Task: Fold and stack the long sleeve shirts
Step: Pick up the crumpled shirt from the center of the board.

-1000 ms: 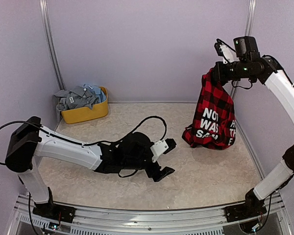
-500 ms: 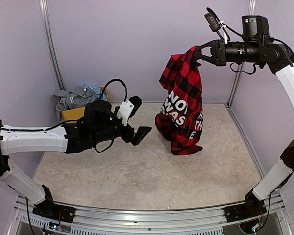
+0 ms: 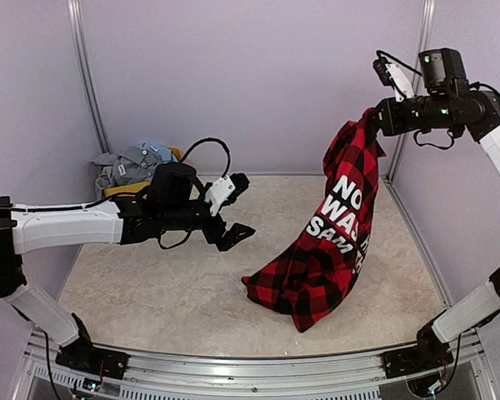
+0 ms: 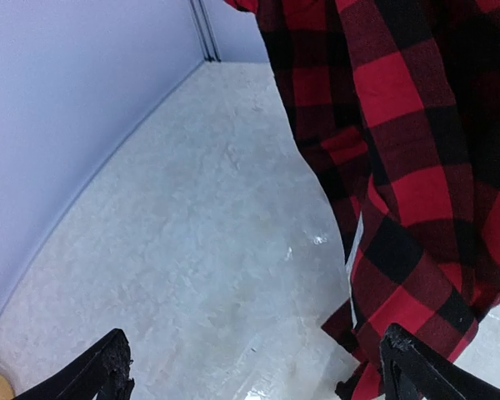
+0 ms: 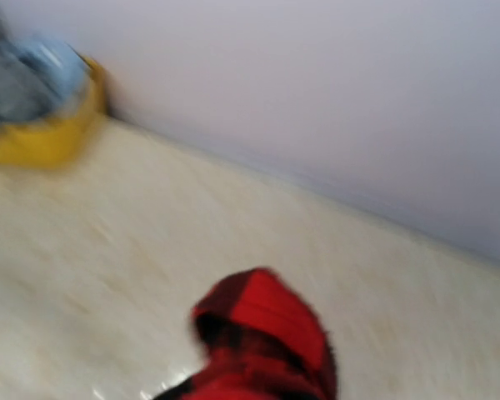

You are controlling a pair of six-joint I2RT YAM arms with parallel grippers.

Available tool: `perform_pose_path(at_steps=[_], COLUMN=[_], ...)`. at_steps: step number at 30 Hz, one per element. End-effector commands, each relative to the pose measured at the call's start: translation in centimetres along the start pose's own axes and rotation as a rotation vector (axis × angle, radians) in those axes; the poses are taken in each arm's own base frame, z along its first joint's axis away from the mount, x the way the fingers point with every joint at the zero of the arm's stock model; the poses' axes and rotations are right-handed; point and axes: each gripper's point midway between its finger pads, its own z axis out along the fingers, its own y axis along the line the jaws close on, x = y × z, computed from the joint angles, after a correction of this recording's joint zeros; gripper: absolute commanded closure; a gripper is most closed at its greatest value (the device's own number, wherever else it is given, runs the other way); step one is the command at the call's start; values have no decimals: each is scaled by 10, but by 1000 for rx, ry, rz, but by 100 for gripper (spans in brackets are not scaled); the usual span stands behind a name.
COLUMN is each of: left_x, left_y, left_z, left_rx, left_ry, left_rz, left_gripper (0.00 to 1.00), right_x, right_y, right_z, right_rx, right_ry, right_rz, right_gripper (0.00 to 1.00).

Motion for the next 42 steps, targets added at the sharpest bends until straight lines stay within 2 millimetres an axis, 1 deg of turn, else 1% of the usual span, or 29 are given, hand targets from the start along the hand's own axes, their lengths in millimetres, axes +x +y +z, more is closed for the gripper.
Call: perform_pose_path(at_steps=[1,3,4,7,8,11,13,14,15,16,17,18,20,21,22,23,24,25,26,27,28,29,30,31,33,34,35,38,42], left_x=[34,38,34,44,50,56,67,73,85,93,99,102,97,88,70,59,41,28,0,-18,-43,-75,-97,-121,-162,-178,-189,-213,-226], left_y=[-27,-45,-54,-91,-110,-141,-147,-144,-139,-130,-125,-117,-99,-86,-71,-61,-47,-33,-14,3,23,45,63,82,113,125,134,149,156], left_z=[25,36,41,60,67,78,87,93,99,104,106,107,101,95,84,75,61,50,29,15,-6,-35,-56,-83,-131,-150,-167,-201,-219], left_rx=[148,236,269,355,391,446,438,412,372,328,312,296,279,261,233,213,181,131,71,20,-48,-126,-194,-271,-400,-450,-495,-584,-625], left_ry=[90,92,74,111,133,167,197,217,264,298,320,330,321,304,262,235,191,164,104,66,7,-76,-133,-195,-292,-329,-359,-400,-404], left_rz=[-54,-100,-109,-116,-115,-110,-115,-118,-120,-116,-116,-122,-145,-157,-166,-168,-163,-159,-155,-162,-174,-185,-191,-198,-213,-216,-218,-190,-177], left_gripper=[1,1,1,1,1,1,1,3,7,14,28,45,79,95,100,100,100,100,100,100,100,100,100,100,100,100,100,100,100], right_x=[35,49,53,66,68,71,71,71,71,72,73,73,75,75,77,81,82,82,82,80,77,73,67,59,38,28,17,-4,-5], right_y=[-27,-27,-27,-31,-32,-33,-33,-33,-32,-33,-33,-33,-35,-35,-36,-38,-39,-41,-43,-44,-45,-45,-44,-42,-36,-34,-29,-25,-23], right_z=[10,14,16,23,24,29,30,31,32,32,32,33,33,33,33,34,34,33,32,30,29,27,26,24,18,13,8,-5,-11], right_rx=[139,135,135,146,148,144,140,139,134,135,136,135,138,141,147,152,159,167,174,181,184,186,179,168,129,120,90,73,66], right_ry=[74,96,104,136,143,151,151,151,152,154,154,154,152,149,147,150,144,136,128,118,107,92,74,48,-18,-55,-94,-165,-159], right_rz=[19,26,28,31,30,28,24,23,21,20,21,21,24,26,30,34,38,43,45,47,46,47,44,42,38,32,25,8,-8], right_gripper=[100,100,100,100,100,100,100,100,100,100,100,100,100,100,100,100,100,100,100,100,100,100,100,100,100,100,100,100,100])
